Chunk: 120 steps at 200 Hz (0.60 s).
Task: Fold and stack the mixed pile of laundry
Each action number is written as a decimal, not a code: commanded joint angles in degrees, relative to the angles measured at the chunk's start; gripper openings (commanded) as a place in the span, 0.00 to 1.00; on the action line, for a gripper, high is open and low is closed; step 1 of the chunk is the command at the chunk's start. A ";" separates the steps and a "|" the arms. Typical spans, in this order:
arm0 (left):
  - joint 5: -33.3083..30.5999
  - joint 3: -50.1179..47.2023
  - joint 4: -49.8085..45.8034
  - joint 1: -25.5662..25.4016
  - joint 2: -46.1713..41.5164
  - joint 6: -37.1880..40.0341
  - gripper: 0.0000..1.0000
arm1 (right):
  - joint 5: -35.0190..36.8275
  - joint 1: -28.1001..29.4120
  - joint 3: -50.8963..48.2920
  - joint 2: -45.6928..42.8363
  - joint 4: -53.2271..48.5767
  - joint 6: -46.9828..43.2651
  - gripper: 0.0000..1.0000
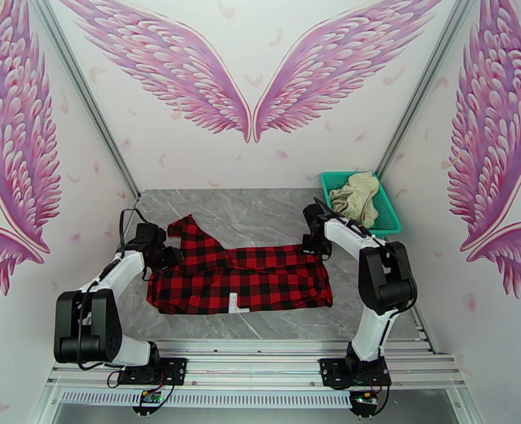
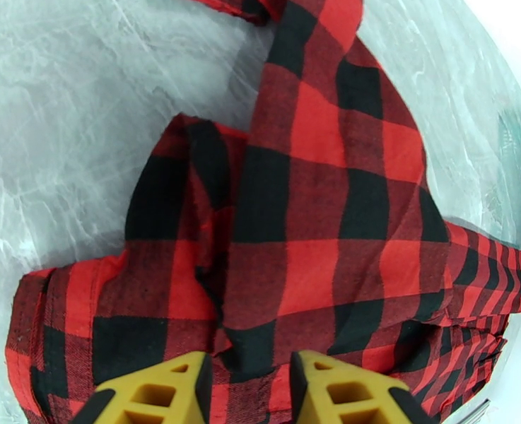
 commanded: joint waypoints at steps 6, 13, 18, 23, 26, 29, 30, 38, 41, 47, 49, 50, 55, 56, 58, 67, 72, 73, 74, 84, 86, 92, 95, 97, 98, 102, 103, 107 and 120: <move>0.00 0.14 -0.34 -0.37 0.41 -0.63 0.37 | 3.40 -0.13 -1.53 1.32 -0.41 -0.35 0.22; 0.03 0.79 -0.71 -0.41 0.28 -0.43 0.37 | 3.78 0.00 -1.59 1.73 -0.49 -0.24 0.32; -0.08 1.20 -1.06 -0.45 0.08 -0.13 0.37 | 4.11 -0.06 -1.58 1.81 -0.71 -0.23 0.38; -0.18 1.77 -1.43 -0.45 0.02 0.33 0.37 | 4.42 0.10 -1.55 1.79 -0.97 -0.15 0.42; -0.29 2.11 -1.64 -0.45 0.02 0.56 0.37 | 4.70 0.12 -1.55 1.66 -1.08 -0.19 0.44; -0.51 2.55 -1.87 -0.45 0.07 0.90 0.37 | 4.90 0.16 -1.48 1.49 -1.19 -0.15 0.45; -0.58 2.71 -1.97 -0.45 0.13 1.04 0.37 | 4.94 0.18 -1.48 1.41 -1.19 -0.19 0.45; -1.51 4.17 -2.69 -0.35 0.68 1.86 0.39 | 5.31 0.21 -1.29 0.77 -1.31 -0.33 0.47; -1.76 4.83 -2.98 -0.24 1.02 2.22 0.40 | 5.42 0.24 -1.18 0.47 -1.49 -0.32 0.48; -2.22 6.31 -3.42 -0.11 2.04 2.84 0.41 | 5.51 0.34 -0.85 -0.09 -1.68 -0.40 0.49; -2.34 6.83 -3.57 -0.04 2.37 3.02 0.42 | 5.45 0.37 -0.76 -0.21 -1.78 -0.41 0.49; -2.38 7.18 -3.65 0.02 2.64 3.06 0.43 | 5.39 0.38 -0.64 -0.32 -1.80 -0.41 0.49; -2.81 8.78 -4.02 0.15 4.06 3.32 0.44 | 5.34 0.42 -0.25 -0.70 -1.96 -0.49 0.50; -2.92 9.12 -4.05 0.20 4.33 3.39 0.45 | 5.30 0.45 -0.16 -0.83 -1.98 -0.45 0.50; -3.07 9.76 -4.19 0.28 4.90 3.51 0.46 | 5.22 0.46 -0.03 -0.90 -2.05 -0.49 0.50; -3.63 12.90 -3.97 0.50 7.84 3.89 0.49 | 4.86 0.76 0.76 -1.47 -2.17 -0.58 0.50; -4.04 14.61 -3.70 0.64 9.64 3.77 0.50 | 4.64 0.93 1.10 -1.87 -2.16 -0.59 0.50; -4.11 14.99 -3.63 0.66 10.02 3.75 0.51 | 4.64 1.01 1.17 -1.90 -2.17 -0.59 0.50; -4.14 15.35 -3.55 0.68 10.38 3.73 0.51 | 4.59 1.05 1.21 -1.95 -2.17 -0.59 0.50; -3.85 19.55 -3.05 0.77 14.35 3.39 0.52 | 4.26 1.57 2.03 -2.38 -2.10 -0.61 0.51; -3.74 20.51 -2.86 0.77 15.11 3.29 0.53 | 4.17 1.67 2.14 -2.43 -2.08 -0.55 0.51; -3.62 23.48 -2.70 0.78 17.58 3.03 0.54 | 3.87 2.00 2.57 -2.61 -2.01 -0.66 0.51; -3.62 25.28 -2.54 0.71 18.77 2.76 0.54 | 3.78 2.31 2.71 -2.75 -1.99 -0.59 0.51; -3.64 26.30 -2.41 0.69 19.63 2.67 0.54 | 3.68 2.40 2.86 -2.79 -1.99 -0.61 0.51; -3.64 26.76 -2.41 0.69 20.06 2.58 0.54 | 3.63 2.49 2.97 -2.88 -1.99 -0.60 0.51; -3.60 28.52 -2.28 0.69 21.69 2.36 0.55 | 3.49 2.83 3.20 -2.96 -1.99 -0.73 0.51; -3.62 29.02 -2.26 0.69 22.11 2.29 0.55 | 3.45 2.84 3.23 -2.97 -2.04 -0.75 0.51; -3.57 30.68 -2.41 0.73 23.89 2.05 0.55 | 3.42 3.16 3.46 -3.08 -2.10 -0.84 0.51; -4.43 37.35 -4.00 0.67 29.49 1.26 0.57 | 3.68 3.80 4.11 -3.40 -2.75 -0.81 0.52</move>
